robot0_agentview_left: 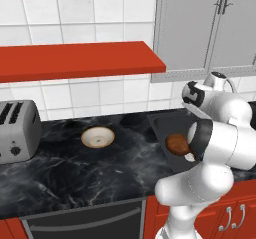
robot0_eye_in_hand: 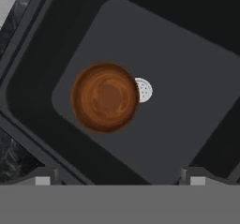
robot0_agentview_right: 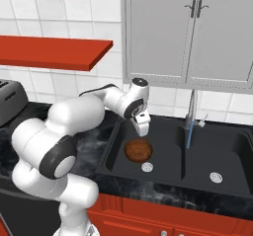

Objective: Rinse each bowl for a few seconds and place them down in the sink or on the counter.

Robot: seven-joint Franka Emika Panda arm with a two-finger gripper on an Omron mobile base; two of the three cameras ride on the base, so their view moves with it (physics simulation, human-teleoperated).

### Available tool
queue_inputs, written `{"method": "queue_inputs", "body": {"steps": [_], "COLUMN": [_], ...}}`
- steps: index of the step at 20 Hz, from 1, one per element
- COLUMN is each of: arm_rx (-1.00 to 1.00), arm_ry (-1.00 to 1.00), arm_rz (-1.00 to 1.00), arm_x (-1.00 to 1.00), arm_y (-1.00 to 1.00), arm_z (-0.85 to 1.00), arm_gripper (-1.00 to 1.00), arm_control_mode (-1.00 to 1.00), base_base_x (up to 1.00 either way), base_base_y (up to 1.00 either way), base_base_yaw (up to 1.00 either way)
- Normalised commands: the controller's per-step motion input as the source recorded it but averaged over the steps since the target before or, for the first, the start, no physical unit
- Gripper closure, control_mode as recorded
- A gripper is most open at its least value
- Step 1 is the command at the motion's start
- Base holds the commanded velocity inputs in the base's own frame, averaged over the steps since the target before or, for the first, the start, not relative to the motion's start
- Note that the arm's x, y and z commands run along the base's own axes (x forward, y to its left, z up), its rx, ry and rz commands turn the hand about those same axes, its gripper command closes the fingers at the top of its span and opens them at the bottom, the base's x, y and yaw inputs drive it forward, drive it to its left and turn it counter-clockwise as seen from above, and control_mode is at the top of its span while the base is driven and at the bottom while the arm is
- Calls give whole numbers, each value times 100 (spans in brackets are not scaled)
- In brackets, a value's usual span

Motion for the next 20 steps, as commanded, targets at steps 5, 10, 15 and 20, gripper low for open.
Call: {"method": "queue_inputs", "body": {"steps": [5,10,15,20], "arm_rx": [0,0,-1,0], "arm_ry": [-17,-20,-17,-5], "arm_rz": [13,8,2,2], "arm_x": [-21,-14,-8,0], "arm_y": [28,37,46,45], "arm_z": [13,6,2,4], "arm_gripper": [-100,-100,-100,-100], "arm_control_mode": [-100,-100,-100,-100], "base_base_x": [0,0,0,0], "base_base_y": [0,0,0,0], "base_base_yaw": [0,0,0,0]}}
